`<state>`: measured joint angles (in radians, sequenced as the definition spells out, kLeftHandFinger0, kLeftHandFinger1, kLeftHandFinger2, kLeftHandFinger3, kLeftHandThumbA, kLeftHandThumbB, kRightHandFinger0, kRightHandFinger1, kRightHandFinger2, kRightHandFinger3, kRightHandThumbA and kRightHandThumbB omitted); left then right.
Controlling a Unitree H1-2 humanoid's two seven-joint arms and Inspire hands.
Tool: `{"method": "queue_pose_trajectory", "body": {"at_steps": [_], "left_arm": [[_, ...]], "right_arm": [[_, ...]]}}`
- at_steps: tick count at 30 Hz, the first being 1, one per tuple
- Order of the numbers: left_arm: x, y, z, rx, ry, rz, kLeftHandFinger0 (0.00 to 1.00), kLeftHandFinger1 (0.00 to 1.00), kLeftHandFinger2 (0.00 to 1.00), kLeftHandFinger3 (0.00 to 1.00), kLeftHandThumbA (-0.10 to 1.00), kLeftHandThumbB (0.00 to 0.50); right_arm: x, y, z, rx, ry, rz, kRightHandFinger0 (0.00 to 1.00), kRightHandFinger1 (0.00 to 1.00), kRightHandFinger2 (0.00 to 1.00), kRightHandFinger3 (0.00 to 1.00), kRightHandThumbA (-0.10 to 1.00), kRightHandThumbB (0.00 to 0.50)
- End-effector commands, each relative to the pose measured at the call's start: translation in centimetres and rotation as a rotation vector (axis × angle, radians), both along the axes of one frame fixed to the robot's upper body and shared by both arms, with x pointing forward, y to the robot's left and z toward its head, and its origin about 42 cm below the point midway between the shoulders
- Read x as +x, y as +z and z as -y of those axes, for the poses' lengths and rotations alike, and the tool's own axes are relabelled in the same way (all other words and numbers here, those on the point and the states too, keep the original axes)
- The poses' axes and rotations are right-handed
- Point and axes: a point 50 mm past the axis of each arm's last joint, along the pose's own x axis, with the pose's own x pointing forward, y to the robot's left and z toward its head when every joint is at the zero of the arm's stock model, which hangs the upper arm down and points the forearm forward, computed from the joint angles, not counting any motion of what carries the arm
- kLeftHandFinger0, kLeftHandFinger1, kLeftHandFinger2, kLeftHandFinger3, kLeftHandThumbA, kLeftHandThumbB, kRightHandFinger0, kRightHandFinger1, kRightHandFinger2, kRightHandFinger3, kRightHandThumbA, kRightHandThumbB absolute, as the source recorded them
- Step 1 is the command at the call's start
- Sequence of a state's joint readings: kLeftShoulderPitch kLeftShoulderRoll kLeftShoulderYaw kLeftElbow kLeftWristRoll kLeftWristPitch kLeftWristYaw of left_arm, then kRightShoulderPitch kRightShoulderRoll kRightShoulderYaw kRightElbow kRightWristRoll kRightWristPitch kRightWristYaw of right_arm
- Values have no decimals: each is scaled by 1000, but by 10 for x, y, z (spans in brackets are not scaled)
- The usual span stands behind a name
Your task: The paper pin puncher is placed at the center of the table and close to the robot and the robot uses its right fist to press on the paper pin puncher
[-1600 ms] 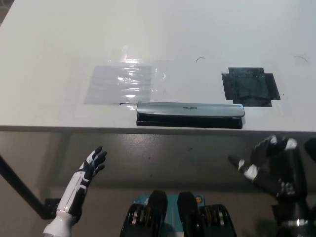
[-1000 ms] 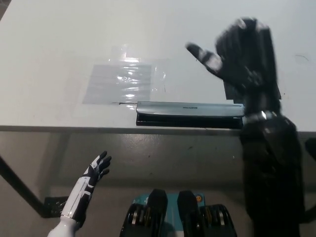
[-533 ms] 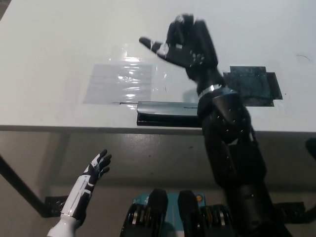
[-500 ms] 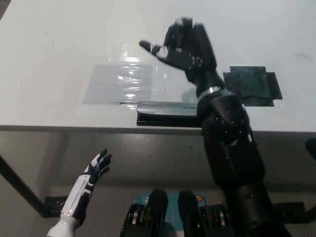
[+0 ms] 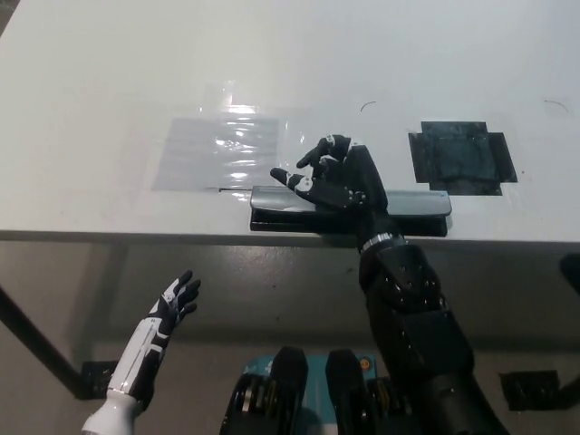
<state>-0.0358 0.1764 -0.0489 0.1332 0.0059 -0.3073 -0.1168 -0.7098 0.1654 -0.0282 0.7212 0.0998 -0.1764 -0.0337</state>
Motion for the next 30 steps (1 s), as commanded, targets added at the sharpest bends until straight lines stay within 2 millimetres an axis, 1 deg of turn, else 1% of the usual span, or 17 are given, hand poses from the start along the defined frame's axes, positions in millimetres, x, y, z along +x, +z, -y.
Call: {"method": "queue_pose_trajectory", "body": {"at_steps": [1, 2, 3, 4, 6, 7, 11, 12, 14, 16, 17, 18, 21, 22, 24, 28, 30], "left_arm": [[4, 11, -4, 35, -20, 58, 1000, 1000, 1000, 1000, 1000, 223], [3, 11, -4, 39, -22, 57, 1000, 1000, 1000, 1000, 1000, 222], [3, 11, -4, 38, -22, 57, 1000, 1000, 1000, 1000, 1000, 214], [2, 10, -4, 35, -21, 56, 1000, 1000, 1000, 1000, 1000, 214], [2, 10, -5, 39, -20, 55, 1000, 1000, 1000, 1000, 1000, 216], [1, 9, -5, 33, -20, 55, 1000, 1000, 1000, 1000, 1000, 216], [0, 9, -5, 35, -17, 53, 1000, 1000, 1000, 1000, 1000, 222], [0, 9, -5, 35, -18, 54, 1000, 1000, 1000, 1000, 1000, 215], [1, 10, -5, 36, -16, 57, 1000, 1000, 1000, 1000, 1000, 212], [1, 10, -6, 33, -13, 59, 1000, 1000, 1000, 1000, 1000, 210], [1, 11, -7, 30, -11, 58, 1000, 1000, 1000, 1000, 1000, 214], [-1, 10, -8, 25, -9, 55, 1000, 1000, 1000, 1000, 1000, 215], [1, 10, -6, 20, -3, 52, 1000, 1000, 1000, 1000, 1000, 221], [0, 10, -6, 26, 0, 53, 1000, 1000, 1000, 1000, 1000, 215], [0, 8, -7, 26, -1, 54, 1000, 1000, 1000, 1000, 1000, 221], [-2, 6, -7, 22, -3, 46, 1000, 1000, 1000, 1000, 1000, 218], [-5, 4, -9, 33, -6, 46, 1000, 1000, 1000, 1000, 1000, 206]], "right_arm": [[-4, -23, 4, -10, -6, 1, 7, 69, 269, 159, 1000, 98], [-5, -30, 5, -20, -10, -9, 1, 45, 254, 135, 1000, 91], [-6, -38, 5, -53, -17, -38, 0, 7, 220, 75, 1000, 120], [-7, -49, 6, -70, -24, -71, 0, 0, 214, 62, 1000, 119], [-9, -60, 6, -85, -23, -105, 0, 9, 243, 64, 1000, 127], [-12, -73, 6, -90, -16, -147, 0, 27, 275, 79, 1000, 142], [-20, -97, 9, -105, -5, -220, 0, 30, 310, 100, 1000, 138], [-25, -108, 11, -128, -6, -251, 0, 36, 312, 93, 1000, 133], [-29, -116, 12, -143, -9, -280, 18, 50, 329, 106, 1000, 122], [-34, -124, 13, -154, -15, -303, 0, 94, 388, 162, 1000, 70], [-37, -128, 13, -160, -14, -309, 8, 169, 450, 260, 1000, 78], [-42, -134, 14, -167, -14, -321, 11, 191, 463, 304, 1000, 80], [-42, -137, 18, -196, -16, -337, 33, 173, 439, 301, 1000, 64], [-43, -138, 19, -204, -17, -337, 2, 167, 436, 295, 1000, 50], [-45, -142, 21, -203, -22, -349, 0, 160, 430, 290, 1000, 56], [-48, -145, 21, -210, -20, -358, 6, 164, 414, 247, 1000, 93], [-49, -145, 18, -205, -15, -347, 27, 181, 426, 244, 1000, 82]]}}
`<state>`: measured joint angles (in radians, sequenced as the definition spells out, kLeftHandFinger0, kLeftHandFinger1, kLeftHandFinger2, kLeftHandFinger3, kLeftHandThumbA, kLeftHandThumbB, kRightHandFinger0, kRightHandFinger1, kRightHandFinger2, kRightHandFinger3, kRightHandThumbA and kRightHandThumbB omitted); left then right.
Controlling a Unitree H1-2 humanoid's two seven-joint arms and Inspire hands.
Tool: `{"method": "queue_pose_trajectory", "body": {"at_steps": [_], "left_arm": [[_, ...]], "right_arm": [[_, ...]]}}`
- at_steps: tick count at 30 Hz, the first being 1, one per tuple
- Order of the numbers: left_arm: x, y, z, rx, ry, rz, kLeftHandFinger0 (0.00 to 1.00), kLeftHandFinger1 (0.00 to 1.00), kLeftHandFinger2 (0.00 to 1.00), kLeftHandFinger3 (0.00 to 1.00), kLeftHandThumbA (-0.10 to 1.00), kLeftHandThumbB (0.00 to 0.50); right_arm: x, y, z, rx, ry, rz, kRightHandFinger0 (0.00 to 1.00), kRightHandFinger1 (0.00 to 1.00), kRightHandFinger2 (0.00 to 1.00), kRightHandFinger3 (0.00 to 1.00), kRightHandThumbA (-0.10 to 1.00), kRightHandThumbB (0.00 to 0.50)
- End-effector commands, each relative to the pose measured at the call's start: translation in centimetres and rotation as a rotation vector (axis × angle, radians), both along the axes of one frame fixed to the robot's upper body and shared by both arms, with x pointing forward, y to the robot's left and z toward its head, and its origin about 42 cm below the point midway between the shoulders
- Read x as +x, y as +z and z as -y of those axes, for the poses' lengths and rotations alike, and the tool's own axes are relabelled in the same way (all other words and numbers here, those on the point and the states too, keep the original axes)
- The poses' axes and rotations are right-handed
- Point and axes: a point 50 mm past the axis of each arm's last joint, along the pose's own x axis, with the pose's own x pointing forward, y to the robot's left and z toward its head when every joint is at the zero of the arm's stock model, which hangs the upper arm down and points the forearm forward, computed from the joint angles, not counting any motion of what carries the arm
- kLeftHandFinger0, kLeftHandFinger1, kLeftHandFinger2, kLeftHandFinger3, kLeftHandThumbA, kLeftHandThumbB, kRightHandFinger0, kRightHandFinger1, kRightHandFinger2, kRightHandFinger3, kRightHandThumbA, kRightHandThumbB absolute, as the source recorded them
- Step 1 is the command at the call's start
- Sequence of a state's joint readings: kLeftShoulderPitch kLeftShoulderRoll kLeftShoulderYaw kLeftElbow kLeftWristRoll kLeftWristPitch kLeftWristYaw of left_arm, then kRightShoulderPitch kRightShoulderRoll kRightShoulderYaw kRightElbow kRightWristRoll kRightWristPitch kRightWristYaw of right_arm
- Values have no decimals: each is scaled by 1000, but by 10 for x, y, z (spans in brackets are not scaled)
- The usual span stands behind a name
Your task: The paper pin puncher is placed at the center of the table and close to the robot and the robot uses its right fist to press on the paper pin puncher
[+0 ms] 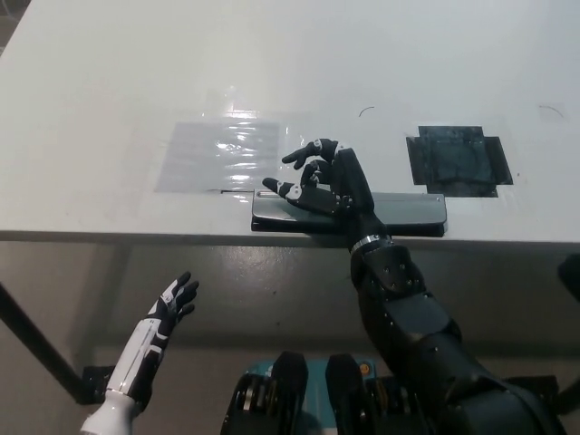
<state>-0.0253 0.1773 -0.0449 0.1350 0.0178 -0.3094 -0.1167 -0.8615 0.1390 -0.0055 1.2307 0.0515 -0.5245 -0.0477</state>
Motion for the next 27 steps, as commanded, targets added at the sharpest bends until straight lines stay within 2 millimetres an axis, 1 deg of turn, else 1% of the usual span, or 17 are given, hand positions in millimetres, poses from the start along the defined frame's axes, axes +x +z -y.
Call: {"method": "queue_pose_trajectory", "body": {"at_steps": [1, 2, 3, 5, 9, 10, 11, 12, 13, 14, 16, 17, 18, 19, 22, 24, 27], "left_arm": [[-2, 7, -7, 21, -11, 53, 1000, 1000, 1000, 1000, 1000, 205], [-2, 7, -7, 21, -11, 53, 1000, 1000, 1000, 1000, 1000, 205], [-4, 6, -7, 23, -8, 47, 1000, 1000, 1000, 1000, 1000, 206], [-4, 6, -7, 25, -8, 48, 1000, 1000, 1000, 1000, 1000, 194], [-4, 6, -7, 11, -5, 45, 1000, 1000, 1000, 1000, 1000, 196], [-5, 5, -7, 6, -6, 44, 1000, 1000, 1000, 1000, 1000, 192], [-6, 5, -7, 5, -6, 44, 1000, 1000, 1000, 1000, 1000, 192], [-5, 6, -6, 15, -5, 46, 1000, 1000, 1000, 1000, 1000, 191], [-4, 6, -6, 22, -4, 49, 1000, 1000, 1000, 1000, 1000, 192], [-3, 7, -6, 25, -4, 54, 1000, 1000, 1000, 1000, 1000, 195], [-2, 8, -7, 25, -7, 57, 1000, 1000, 1000, 1000, 1000, 193], [-1, 8, -7, 24, -7, 58, 1000, 1000, 1000, 1000, 1000, 193], [0, 9, -7, 19, -12, 60, 1000, 1000, 1000, 1000, 1000, 188], [0, 9, -7, 21, -13, 59, 1000, 1000, 1000, 1000, 1000, 195], [0, 13, -7, 32, -14, 56, 1000, 1000, 1000, 1000, 1000, 205], [2, 15, -8, 33, -15, 58, 1000, 1000, 1000, 1000, 1000, 214], [5, 14, -8, 37, -16, 75, 1000, 1000, 1000, 1000, 1000, 209]], "right_arm": [[-61, -102, 23, -81, -56, -353, 28, 182, 428, 244, 1000, 82], [-61, -102, 23, -81, -56, -353, 29, 183, 428, 244, 1000, 82], [-54, -94, 22, -53, -64, -325, 25, 204, 453, 269, 1000, 98], [-38, -69, 21, -8, -59, -228, 1, 178, 419, 257, 1000, 153], [-12, -8, 21, 84, -47, -3, 31, 86, 305, 223, 1000, 115], [-6, 28, 24, 126, -43, 91, 81, 39, 235, 144, 1000, 139], [-4, 47, 27, 143, -39, 130, 46, 26, 209, 106, 1000, 150], [-4, 90, 34, 181, -32, 257, 1, 19, 196, 70, 1000, 121], [-5, 114, 39, 201, -22, 348, 0, 21, 198, 69, 1000, 106], [-14, 156, 44, 241, -43, 413, 0, 0, 127, 18, 1000, 135], [-29, 196, 53, 257, -37, 515, 0, 0, 16, 0, 1000, 153], [-30, 199, 54, 256, -37, 521, 0, 0, 1, 0, 1000, 155], [-56, 243, 66, 286, -28, 647, 0, 0, 0, 0, 1000, 157], [-65, 254, 70, 309, -14, 677, 0, 0, 0, 0, 1000, 178], [-108, 281, 92, 344, 56, 800, 0, 0, 0, 0, 1000, 156], [-127, 283, 102, 329, 83, 837, 0, 0, 0, 0, 1000, 154], [-157, 272, 113, 309, 112, 860, 0, 0, 0, 0, 1000, 161]]}}
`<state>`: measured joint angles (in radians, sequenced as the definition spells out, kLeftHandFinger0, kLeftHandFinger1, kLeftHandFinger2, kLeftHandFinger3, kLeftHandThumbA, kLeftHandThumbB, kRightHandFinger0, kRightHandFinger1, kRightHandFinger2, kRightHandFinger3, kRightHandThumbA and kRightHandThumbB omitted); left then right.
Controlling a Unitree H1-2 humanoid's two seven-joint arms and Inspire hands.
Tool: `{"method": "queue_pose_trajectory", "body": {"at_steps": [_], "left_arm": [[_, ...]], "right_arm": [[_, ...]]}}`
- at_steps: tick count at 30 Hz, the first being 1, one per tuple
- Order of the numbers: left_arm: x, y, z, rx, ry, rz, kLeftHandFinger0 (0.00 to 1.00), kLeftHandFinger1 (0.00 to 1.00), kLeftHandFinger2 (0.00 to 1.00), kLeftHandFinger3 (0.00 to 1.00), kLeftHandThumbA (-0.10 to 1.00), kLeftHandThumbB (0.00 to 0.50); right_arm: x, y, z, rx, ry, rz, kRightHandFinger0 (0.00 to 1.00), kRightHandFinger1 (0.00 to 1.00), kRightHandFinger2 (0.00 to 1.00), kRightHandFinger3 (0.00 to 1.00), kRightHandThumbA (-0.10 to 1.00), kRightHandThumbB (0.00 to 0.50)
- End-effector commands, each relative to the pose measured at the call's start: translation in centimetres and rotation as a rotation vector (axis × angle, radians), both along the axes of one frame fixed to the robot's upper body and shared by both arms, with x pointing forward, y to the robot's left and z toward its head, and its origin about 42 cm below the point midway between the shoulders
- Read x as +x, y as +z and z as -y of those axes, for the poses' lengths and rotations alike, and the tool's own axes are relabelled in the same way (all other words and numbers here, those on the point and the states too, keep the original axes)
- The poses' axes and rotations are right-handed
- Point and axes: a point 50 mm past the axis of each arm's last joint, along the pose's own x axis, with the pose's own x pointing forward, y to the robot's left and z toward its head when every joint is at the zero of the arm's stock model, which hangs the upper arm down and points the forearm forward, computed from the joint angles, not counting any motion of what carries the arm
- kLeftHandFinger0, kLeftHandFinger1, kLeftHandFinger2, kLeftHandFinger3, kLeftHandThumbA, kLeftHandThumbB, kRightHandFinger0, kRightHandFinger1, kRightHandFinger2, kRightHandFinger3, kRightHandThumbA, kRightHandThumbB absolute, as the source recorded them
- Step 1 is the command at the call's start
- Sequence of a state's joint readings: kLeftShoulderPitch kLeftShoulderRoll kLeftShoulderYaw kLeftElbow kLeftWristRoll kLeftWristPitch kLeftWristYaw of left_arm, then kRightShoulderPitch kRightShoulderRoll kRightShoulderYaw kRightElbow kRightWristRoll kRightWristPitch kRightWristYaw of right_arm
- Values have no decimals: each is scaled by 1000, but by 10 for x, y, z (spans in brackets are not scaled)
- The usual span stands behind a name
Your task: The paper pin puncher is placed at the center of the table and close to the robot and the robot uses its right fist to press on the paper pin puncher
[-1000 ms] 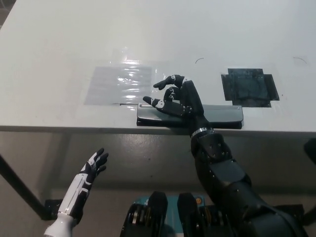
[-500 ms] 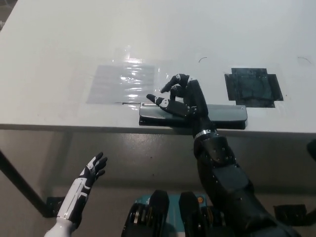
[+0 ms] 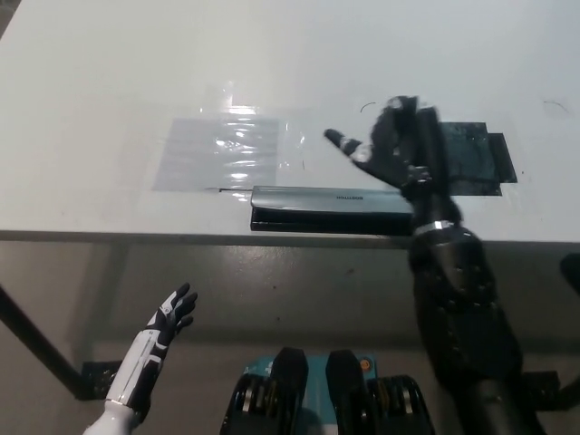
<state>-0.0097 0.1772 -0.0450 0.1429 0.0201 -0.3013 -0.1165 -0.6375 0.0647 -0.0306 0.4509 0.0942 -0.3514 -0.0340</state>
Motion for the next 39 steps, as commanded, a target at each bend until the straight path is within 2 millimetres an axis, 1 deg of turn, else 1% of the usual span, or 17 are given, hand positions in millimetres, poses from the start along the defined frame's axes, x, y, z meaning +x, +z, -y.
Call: {"method": "queue_pose_trajectory", "body": {"at_steps": [1, 4, 7, 9, 13, 14, 15, 16, 19, 22, 23, 24, 25, 26, 28, 32, 39], "left_arm": [[10, 21, -7, 35, -24, 103, 1000, 1000, 1000, 1000, 1000, 211], [11, 21, -4, 25, -25, 100, 1000, 1000, 1000, 1000, 1000, 218], [12, 22, -5, 32, -21, 97, 1000, 1000, 1000, 1000, 1000, 235], [14, 22, -5, 30, -20, 98, 1000, 1000, 1000, 1000, 1000, 235], [14, 21, -5, 22, -22, 99, 1000, 1000, 1000, 1000, 1000, 234], [14, 21, -5, 21, -21, 100, 1000, 1000, 1000, 1000, 1000, 234], [14, 22, -5, 21, -20, 99, 1000, 1000, 1000, 1000, 1000, 236], [14, 21, -5, 22, -18, 100, 1000, 1000, 1000, 1000, 1000, 232], [14, 21, -5, 39, -14, 103, 1000, 1000, 1000, 1000, 1000, 233], [15, 21, -5, 39, -16, 105, 1000, 1000, 1000, 1000, 1000, 228], [15, 21, -5, 34, -19, 103, 1000, 1000, 1000, 1000, 1000, 219], [14, 21, -4, 31, -20, 101, 1000, 1000, 1000, 1000, 1000, 223], [15, 21, -3, 30, -20, 101, 1000, 1000, 1000, 1000, 1000, 223], [16, 22, -2, 31, -21, 102, 1000, 1000, 1000, 1000, 1000, 225], [18, 22, -2, 29, -22, 107, 1000, 1000, 1000, 1000, 1000, 222], [17, 23, -3, 23, -14, 105, 1000, 1000, 1000, 1000, 1000, 225], [20, 23, -5, 21, -10, 105, 1000, 1000, 1000, 1000, 1000, 239]], "right_arm": [[-144, 170, 46, 99, 218, 502, 0, 0, 0, 0, 1000, 169], [-169, 151, 47, 95, 196, 462, 0, 0, 0, 0, 1000, 202], [-195, 114, 55, 2, 202, 422, 0, 0, 0, 0, 1000, 197], [-201, 86, 61, -44, 185, 384, 0, 0, 0, 0, 1000, 192], [-213, 30, 69, -79, 128, 230, 0, 0, 0, 0, 1000, 86], [-213, 26, 70, -83, 128, 216, 0, 0, 0, 0, 1000, 86], [-215, 8, 73, -99, 94, 138, 0, 0, 0, 0, 1000, 102], [-214, -6, 74, -124, 86, 106, 0, 0, 0, 0, 1000, 45], [-215, -37, 75, -170, 83, 3, 0, 0, 0, 0, 1000, 42], [-214, -64, 77, -167, 80, -112, 30, 0, 0, 3, 1000, 98], [-212, -75, 78, -185, 85, -126, 428, 386, 420, 449, 1000, 166], [-210, -86, 79, -209, 107, -147, 761, 784, 871, 852, 1000, 175], [-209, -90, 79, -220, 121, -161, 862, 892, 1000, 1000, 1000, 180], [-207, -97, 78, -250, 137, -179, 1000, 1000, 1000, 1000, 1000, 235], [-200, -109, 74, -251, 161, -204, 1000, 1000, 1000, 1000, 1000, 290], [-191, -127, 68, -206, 177, -228, 1000, 1000, 1000, 1000, 1000, 303], [-179, -131, 68, -182, 167, -249, 1000, 1000, 1000, 1000, 1000, 309]]}}
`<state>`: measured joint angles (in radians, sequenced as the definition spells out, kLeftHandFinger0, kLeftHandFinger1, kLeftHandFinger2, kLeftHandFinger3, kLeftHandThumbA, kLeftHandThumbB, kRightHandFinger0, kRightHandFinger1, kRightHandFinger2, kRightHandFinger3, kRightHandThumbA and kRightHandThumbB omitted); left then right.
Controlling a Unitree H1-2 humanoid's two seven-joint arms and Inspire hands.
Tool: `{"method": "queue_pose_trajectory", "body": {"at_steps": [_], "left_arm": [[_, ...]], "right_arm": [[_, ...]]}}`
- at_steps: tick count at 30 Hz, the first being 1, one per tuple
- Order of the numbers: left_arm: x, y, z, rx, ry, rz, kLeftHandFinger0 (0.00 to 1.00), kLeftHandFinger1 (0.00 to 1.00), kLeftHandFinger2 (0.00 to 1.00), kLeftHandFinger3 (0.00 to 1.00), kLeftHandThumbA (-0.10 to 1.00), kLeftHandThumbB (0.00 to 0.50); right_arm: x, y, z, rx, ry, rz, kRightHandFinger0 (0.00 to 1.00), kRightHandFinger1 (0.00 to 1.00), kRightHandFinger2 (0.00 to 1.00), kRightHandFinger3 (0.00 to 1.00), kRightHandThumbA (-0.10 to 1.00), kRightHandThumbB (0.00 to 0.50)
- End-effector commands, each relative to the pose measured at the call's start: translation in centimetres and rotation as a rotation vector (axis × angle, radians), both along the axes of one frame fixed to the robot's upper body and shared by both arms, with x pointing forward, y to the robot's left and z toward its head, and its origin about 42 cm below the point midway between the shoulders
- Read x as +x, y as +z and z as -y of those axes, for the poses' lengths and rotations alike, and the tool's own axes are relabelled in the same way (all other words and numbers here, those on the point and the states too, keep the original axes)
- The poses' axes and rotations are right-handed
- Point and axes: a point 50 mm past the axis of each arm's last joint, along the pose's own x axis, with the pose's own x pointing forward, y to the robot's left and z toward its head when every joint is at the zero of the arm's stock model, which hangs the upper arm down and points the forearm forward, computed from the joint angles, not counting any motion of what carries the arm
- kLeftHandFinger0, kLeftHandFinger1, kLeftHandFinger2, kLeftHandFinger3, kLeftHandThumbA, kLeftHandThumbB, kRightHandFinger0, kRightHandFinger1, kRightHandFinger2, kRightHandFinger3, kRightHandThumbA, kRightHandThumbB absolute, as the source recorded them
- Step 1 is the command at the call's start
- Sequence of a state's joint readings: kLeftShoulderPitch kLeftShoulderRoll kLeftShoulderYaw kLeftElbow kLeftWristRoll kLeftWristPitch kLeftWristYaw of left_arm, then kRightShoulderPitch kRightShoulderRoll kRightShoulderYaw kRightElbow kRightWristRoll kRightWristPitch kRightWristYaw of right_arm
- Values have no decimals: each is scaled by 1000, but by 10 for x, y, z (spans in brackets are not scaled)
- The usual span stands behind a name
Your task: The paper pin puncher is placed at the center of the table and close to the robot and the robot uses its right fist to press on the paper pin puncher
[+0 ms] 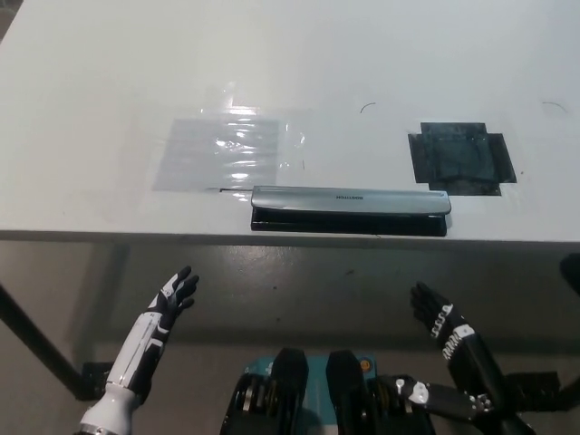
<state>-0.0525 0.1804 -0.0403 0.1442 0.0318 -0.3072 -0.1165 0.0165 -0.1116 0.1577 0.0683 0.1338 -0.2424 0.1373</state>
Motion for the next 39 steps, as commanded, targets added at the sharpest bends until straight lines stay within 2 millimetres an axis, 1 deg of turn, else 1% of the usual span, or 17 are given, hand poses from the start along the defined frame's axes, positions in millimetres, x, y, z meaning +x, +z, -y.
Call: {"method": "queue_pose_trajectory", "body": {"at_steps": [1, 3, 8, 14, 18, 21, 22, 24, 26, 27, 30, 32, 33, 34, 36, 38, 39], "left_arm": [[1, 8, -6, 4, 0, 49, 1000, 1000, 1000, 1000, 1000, 238], [-2, 5, -6, -5, -2, 47, 1000, 1000, 1000, 1000, 1000, 211], [-7, 0, -5, 6, 1, 46, 1000, 1000, 1000, 1000, 1000, 196], [-11, -4, -3, -4, 5, 26, 1000, 1000, 1000, 1000, 1000, 222], [-11, -6, -3, 11, -1, 26, 1000, 1000, 1000, 1000, 1000, 199], [-13, -7, -4, 1, 5, 16, 1000, 1000, 1000, 1000, 1000, 210], [-14, -8, -3, -2, 6, 9, 1000, 1000, 1000, 1000, 1000, 216], [-10, -6, -2, 1, 7, 18, 1000, 1000, 1000, 1000, 1000, 208], [-10, -6, -2, -9, 6, 19, 1000, 1000, 1000, 1000, 1000, 212], [-15, -10, -3, -11, 10, 6, 1000, 1000, 1000, 1000, 1000, 221], [-16, -10, -3, -8, 11, 5, 1000, 1000, 1000, 1000, 1000, 210], [-11, -8, -3, 1, 11, 17, 1000, 1000, 1000, 1000, 1000, 205], [-11, -8, -4, 1, 8, 18, 1000, 1000, 1000, 1000, 1000, 204], [-10, -8, -3, -2, 8, 16, 1000, 1000, 1000, 1000, 1000, 225], [-9, -9, -3, -12, 7, 5, 1000, 1000, 1000, 1000, 1000, 244], [-16, -12, -3, -6, 2, 1, 1000, 1000, 1000, 1000, 1000, 237], [-15, -11, -2, 10, -5, 12, 1000, 1000, 1000, 1000, 1000, 209]], "right_arm": [[4, 8, 0, 23, 23, 72, 1000, 1000, 1000, 1000, 1000, 308], [4, 7, 2, 17, 28, 73, 1000, 1000, 1000, 1000, 1000, 305], [-1, 6, 1, 64, 32, 39, 1000, 1000, 1000, 1000, 1000, 292], [-5, 3, -2, 71, 35, 35, 1000, 1000, 1000, 1000, 1000, 266], [-4, 1, -1, 70, 40, 34, 1000, 1000, 1000, 1000, 1000, 227], [-5, 0, -2, 74, 41, 31, 1000, 1000, 1000, 1000, 1000, 233], [-7, 1, -1, 73, 39, 29, 1000, 1000, 1000, 1000, 1000, 270], [-3, 2, -1, 67, 39, 40, 1000, 1000, 1000, 1000, 1000, 263], [-2, 2, -1, 67, 42, 41, 1000, 1000, 1000, 1000, 1000, 237], [-6, -2, -1, 70, 51, 29, 1000, 1000, 1000, 1000, 1000, 235], [-7, -3, -1, 68, 54, 24, 1000, 1000, 1000, 1000, 1000, 205], [-2, -2, -2, 70, 55, 29, 1000, 1000, 1000, 1000, 1000, 189], [-4, -2, -2, 76, 53, 24, 1000, 1000, 1000, 1000, 1000, 187], [-4, -2, -2, 77, 50, 25, 1000, 1000, 1000, 1000, 1000, 185], [-4, -3, -2, 77, 45, 26, 1000, 1000, 1000, 1000, 1000, 202], [-11, -7, -1, 79, 43, 12, 1000, 1000, 1000, 1000, 1000, 204], [-12, -7, 0, 67, 44, 13, 1000, 1000, 1000, 1000, 1000, 203]]}}
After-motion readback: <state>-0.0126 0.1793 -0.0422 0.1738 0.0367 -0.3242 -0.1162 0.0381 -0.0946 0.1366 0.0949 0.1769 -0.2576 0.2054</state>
